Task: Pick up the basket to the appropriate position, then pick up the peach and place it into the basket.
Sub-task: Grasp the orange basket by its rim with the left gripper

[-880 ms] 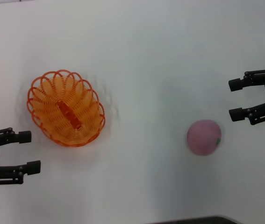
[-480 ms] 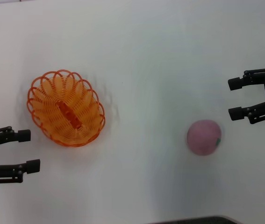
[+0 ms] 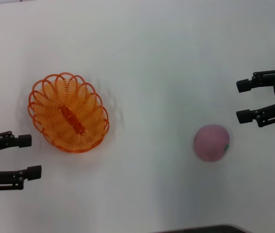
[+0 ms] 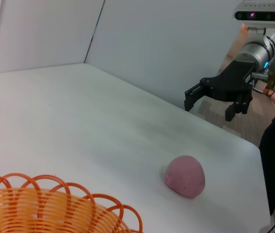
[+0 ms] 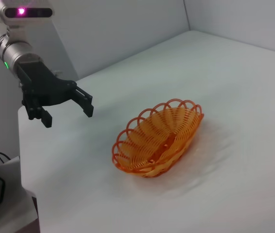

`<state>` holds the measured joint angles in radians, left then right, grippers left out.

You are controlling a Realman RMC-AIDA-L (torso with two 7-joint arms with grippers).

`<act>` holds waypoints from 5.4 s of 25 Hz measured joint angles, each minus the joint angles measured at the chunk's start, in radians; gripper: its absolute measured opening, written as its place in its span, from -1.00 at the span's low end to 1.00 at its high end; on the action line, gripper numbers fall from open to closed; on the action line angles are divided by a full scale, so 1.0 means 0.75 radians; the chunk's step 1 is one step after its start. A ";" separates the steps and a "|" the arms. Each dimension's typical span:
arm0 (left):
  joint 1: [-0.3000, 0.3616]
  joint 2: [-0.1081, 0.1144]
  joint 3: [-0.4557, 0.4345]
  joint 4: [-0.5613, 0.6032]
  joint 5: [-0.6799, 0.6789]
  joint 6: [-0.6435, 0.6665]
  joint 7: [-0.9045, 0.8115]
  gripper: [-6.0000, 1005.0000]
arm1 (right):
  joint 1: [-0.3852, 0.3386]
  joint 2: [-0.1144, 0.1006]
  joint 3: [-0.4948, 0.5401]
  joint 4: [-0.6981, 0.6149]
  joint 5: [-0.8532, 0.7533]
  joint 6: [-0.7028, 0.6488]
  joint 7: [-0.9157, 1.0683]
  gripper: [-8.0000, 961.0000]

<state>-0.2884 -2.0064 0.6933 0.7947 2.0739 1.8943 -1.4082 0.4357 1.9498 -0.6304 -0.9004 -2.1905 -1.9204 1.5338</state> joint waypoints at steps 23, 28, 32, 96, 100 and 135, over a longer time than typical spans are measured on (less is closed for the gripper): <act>-0.232 -0.012 -0.118 0.356 -0.002 -0.022 -0.518 0.62 | 0.021 0.003 0.000 0.000 0.000 0.004 0.010 0.93; -0.342 0.028 -0.103 0.442 0.030 -0.037 -0.686 0.62 | 0.022 0.004 0.000 -0.001 -0.001 0.004 0.010 0.93; -0.452 0.043 -0.101 0.478 0.151 -0.071 -0.793 0.62 | 0.025 0.005 0.001 -0.008 -0.002 0.004 0.011 0.93; -0.883 -0.104 0.659 -0.028 1.041 -0.727 -1.329 -0.66 | 0.045 0.043 -0.021 0.015 -0.004 0.095 -0.001 0.93; -0.880 -0.105 0.605 -0.013 1.034 -0.689 -1.316 -0.73 | 0.045 0.043 -0.019 0.019 -0.004 0.102 -0.002 0.93; -0.836 -0.145 0.337 0.292 0.859 -0.267 -1.285 -0.80 | 0.053 0.053 -0.017 0.023 -0.004 0.108 -0.018 0.93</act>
<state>-0.9154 -2.1155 0.9460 1.0138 2.7184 1.6938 -2.3723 0.4755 1.9896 -0.6433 -0.8835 -2.1936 -1.8393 1.5204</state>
